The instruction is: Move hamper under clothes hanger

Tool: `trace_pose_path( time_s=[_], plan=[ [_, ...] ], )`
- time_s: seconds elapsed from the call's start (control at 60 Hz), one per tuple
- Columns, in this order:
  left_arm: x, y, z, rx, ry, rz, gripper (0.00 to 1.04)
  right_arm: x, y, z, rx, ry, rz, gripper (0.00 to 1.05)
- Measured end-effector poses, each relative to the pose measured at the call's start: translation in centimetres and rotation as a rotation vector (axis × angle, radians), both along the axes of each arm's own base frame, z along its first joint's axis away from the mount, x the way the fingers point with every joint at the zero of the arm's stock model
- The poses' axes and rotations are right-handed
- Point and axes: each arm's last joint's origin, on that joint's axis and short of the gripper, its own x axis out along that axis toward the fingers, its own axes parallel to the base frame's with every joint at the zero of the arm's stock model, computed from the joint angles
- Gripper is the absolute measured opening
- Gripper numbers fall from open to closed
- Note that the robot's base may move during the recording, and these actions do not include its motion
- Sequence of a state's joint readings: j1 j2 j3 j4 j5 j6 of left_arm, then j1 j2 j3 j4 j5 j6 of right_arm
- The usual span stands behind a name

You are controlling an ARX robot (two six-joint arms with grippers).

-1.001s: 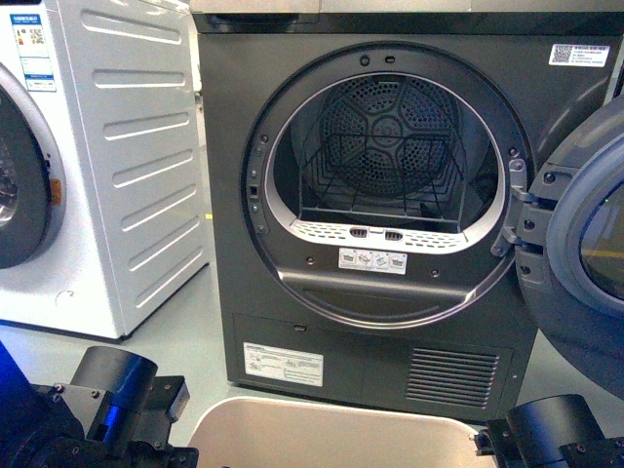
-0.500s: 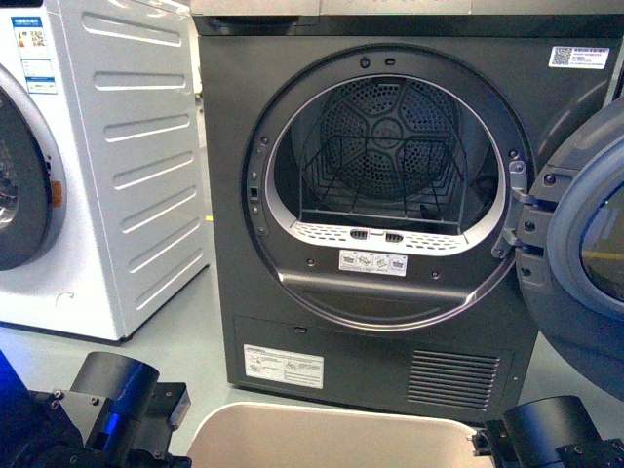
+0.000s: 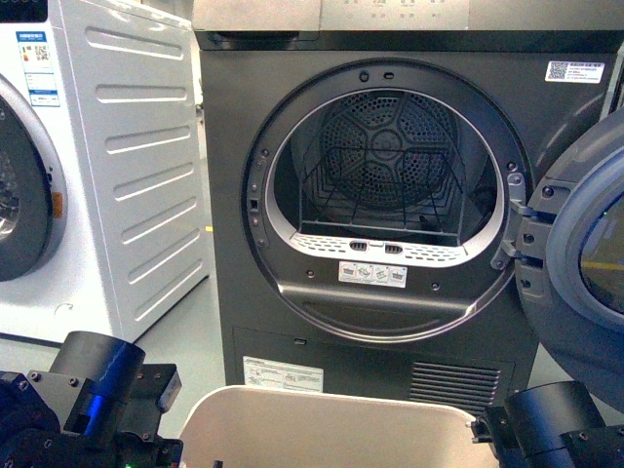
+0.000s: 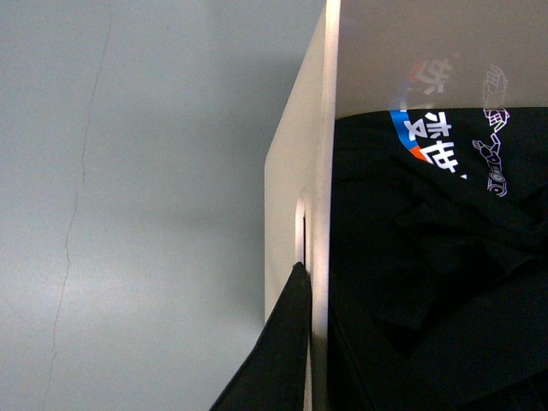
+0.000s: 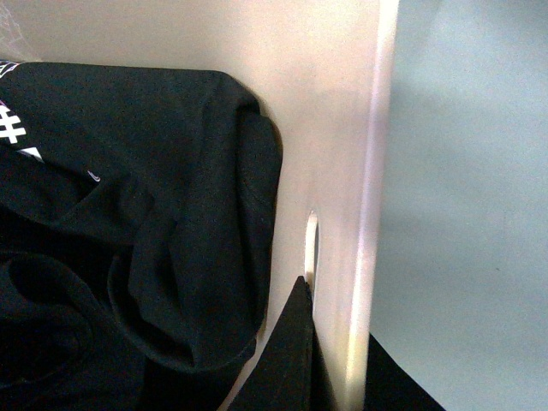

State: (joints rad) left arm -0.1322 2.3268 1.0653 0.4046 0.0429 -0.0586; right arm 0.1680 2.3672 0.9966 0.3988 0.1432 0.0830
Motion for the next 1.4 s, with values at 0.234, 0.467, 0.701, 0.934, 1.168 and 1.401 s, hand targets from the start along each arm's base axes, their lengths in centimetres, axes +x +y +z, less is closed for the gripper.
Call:
trace_pose_path(
  time_s=[0.234,0.467,0.701,0.934,1.168,1.401],
  plan=[
    [-0.5,0.2,-0.3,0.002,-0.001,0.005,0.04,-0.2,0.1,-0.1,0.006,-0.009,0.006,0.03],
    [-0.5,0.2,-0.3,0.004,-0.003,0.008,0.04,-0.2,0.1,0.1,0.007,-0.020,0.007,0.03],
    [-0.5,0.2,-0.3,0.004,-0.004,0.008,0.04,-0.2,0.1,0.1,0.007,-0.020,0.007,0.03],
    [-0.5,0.3,-0.3,0.004,-0.004,0.008,0.04,-0.2,0.1,0.1,0.007,-0.020,0.007,0.03],
    [-0.4,1.4,-0.3,0.014,-0.002,0.046,0.04,-0.3,1.3,0.2,0.027,-0.022,0.050,0.03],
    [-0.5,0.0,0.0,-0.005,-0.010,-0.005,0.04,0.0,-0.1,0.4,0.002,-0.032,-0.005,0.02]
  ],
)
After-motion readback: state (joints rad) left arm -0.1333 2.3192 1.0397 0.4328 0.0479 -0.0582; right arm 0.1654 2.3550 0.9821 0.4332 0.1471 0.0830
